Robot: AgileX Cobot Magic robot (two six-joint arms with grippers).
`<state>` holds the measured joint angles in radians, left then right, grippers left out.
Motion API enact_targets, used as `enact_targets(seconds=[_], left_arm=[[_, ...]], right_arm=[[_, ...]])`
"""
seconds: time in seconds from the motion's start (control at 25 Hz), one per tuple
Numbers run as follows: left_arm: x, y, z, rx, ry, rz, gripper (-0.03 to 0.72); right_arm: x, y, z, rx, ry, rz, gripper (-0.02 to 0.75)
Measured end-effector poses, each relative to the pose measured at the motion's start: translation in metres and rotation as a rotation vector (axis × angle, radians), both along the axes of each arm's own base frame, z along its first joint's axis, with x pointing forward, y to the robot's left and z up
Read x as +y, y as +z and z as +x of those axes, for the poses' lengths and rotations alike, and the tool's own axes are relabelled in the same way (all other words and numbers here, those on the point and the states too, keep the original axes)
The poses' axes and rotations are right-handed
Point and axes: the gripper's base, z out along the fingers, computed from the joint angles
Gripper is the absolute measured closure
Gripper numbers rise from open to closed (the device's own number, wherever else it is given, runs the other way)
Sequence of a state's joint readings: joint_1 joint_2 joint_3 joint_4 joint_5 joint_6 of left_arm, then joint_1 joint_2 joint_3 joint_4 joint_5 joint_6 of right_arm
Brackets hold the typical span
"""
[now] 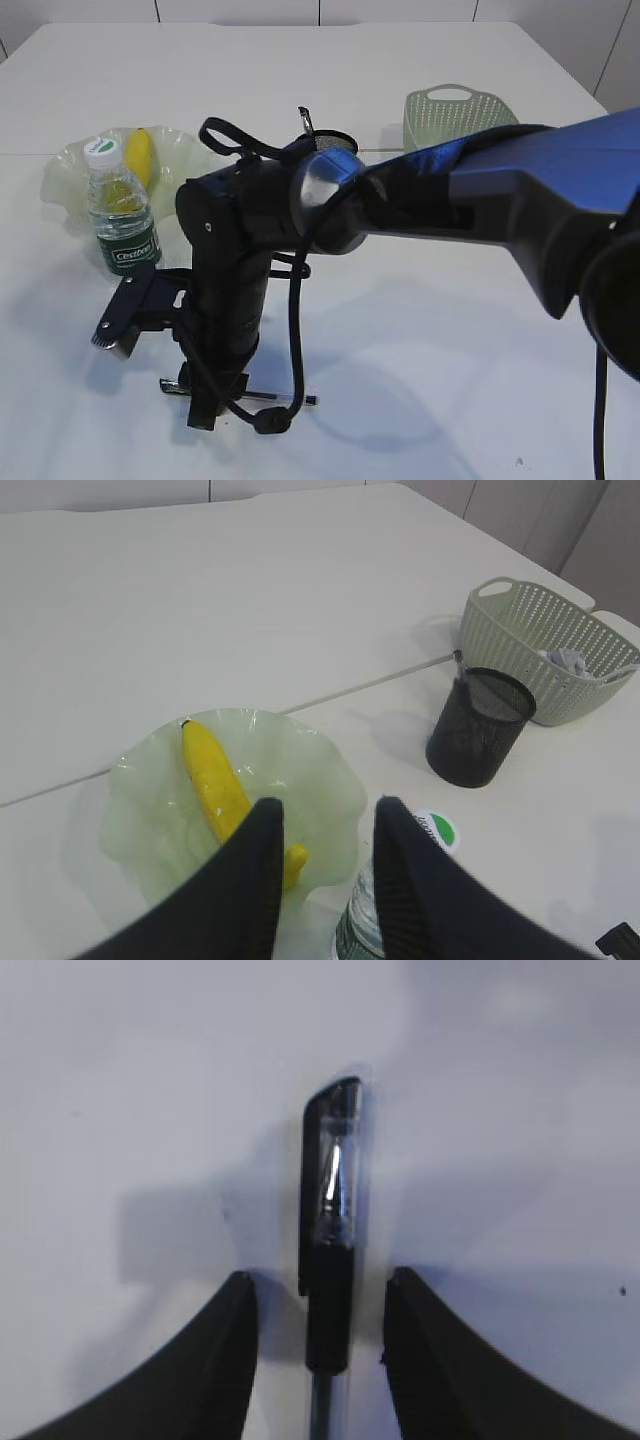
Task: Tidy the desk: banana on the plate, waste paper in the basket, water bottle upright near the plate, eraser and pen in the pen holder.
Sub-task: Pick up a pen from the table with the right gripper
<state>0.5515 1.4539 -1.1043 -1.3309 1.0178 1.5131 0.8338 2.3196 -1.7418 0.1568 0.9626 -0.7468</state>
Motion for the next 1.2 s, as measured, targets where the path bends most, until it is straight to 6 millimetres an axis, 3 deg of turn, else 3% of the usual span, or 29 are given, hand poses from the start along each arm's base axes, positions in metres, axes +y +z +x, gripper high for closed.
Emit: enact_targets(seconds=[0.56,0.88,1.2], left_arm=[[-0.0011,0.0001,-0.0006,0.002,-0.013,-0.006,0.474],[-0.0011,0.0001,-0.0006,0.003,-0.012,-0.008,0.474],[-0.0013,0.0001,-0.0007,0.003,-0.014,-0.008,0.474]], right_arm=[[0.0033,-0.0056,0.0006,0.009,-0.002,0.002,0.428],[0.004,-0.005,-0.0004,0.023,-0.009,0.008,0.654],[0.0075,0.001,0.0023,0.028,-0.01,0.009,0.688]])
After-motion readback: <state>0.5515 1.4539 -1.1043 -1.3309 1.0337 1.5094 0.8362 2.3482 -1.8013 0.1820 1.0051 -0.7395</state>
